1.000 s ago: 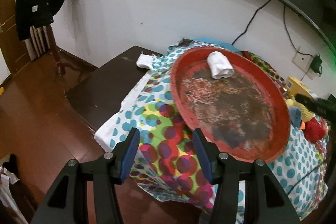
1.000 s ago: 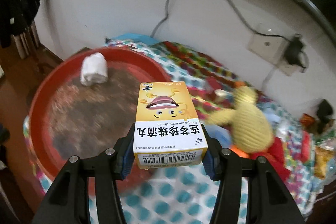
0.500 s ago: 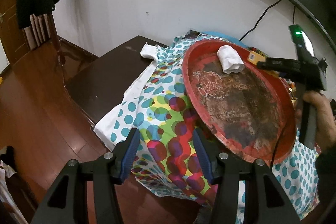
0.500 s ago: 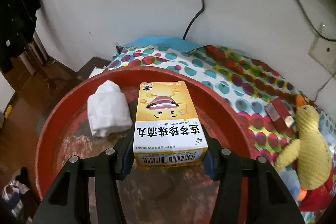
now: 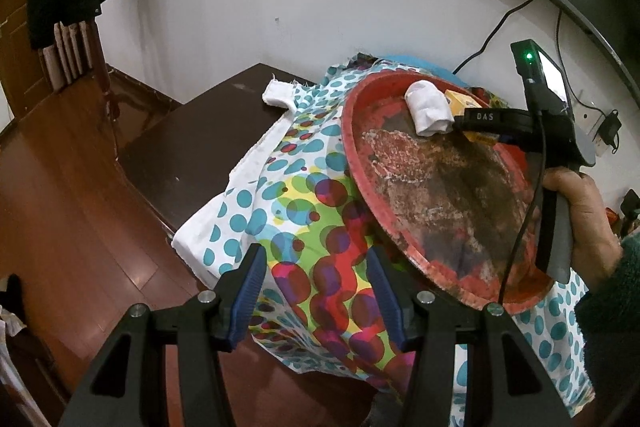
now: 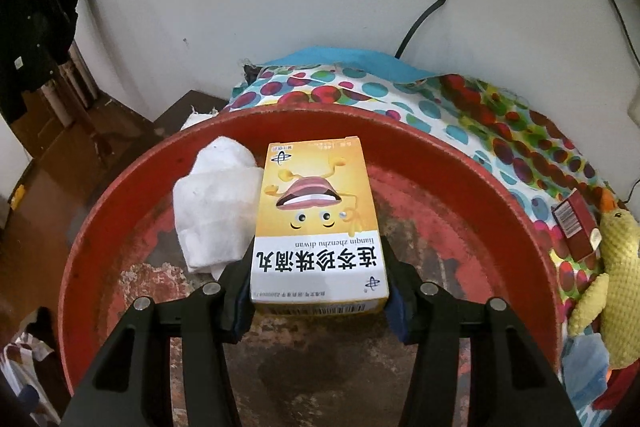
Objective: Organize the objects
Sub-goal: 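Lower the yellow box onto the tray beside the towel and open the right gripper, then withdraw the right gripper and move the left gripper toward the blue sock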
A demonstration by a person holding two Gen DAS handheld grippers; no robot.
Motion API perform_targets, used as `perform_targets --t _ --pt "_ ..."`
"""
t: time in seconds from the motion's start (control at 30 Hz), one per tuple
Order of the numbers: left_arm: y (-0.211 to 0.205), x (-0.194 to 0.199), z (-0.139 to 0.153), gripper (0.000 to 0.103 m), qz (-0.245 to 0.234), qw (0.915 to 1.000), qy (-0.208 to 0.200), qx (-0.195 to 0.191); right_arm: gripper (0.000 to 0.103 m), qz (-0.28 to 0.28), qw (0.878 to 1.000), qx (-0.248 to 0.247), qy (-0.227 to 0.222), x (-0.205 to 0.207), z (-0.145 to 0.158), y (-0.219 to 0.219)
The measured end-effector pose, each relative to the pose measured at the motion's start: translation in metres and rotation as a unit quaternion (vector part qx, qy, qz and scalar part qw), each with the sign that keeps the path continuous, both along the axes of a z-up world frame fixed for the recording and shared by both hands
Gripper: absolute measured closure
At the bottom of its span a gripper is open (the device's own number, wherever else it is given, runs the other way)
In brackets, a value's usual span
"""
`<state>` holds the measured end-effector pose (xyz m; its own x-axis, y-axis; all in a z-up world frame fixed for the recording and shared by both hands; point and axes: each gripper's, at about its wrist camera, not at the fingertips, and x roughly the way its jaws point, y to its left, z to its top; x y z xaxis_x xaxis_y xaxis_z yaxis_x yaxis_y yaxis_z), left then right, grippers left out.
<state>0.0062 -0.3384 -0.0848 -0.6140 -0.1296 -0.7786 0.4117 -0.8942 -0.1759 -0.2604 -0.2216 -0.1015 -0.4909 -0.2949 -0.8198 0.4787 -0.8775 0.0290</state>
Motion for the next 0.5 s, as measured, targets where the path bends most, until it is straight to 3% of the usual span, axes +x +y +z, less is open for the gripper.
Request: perform_targets --t 0.13,0.27,0.5 --pt "0.002 0.0 0.0 0.049 -0.001 1.0 0.001 -0.007 0.041 0.005 1.0 0.003 0.013 0.01 0.012 0.013" --pt "0.008 -0.001 0.001 0.049 -0.006 0.9999 0.0 -0.013 0.041 -0.002 1.0 -0.014 0.013 0.028 0.027 0.043" --pt "0.036 -0.002 0.011 0.049 -0.034 0.9987 0.009 -0.038 0.038 -0.027 0.999 -0.025 0.02 0.067 0.045 0.142"
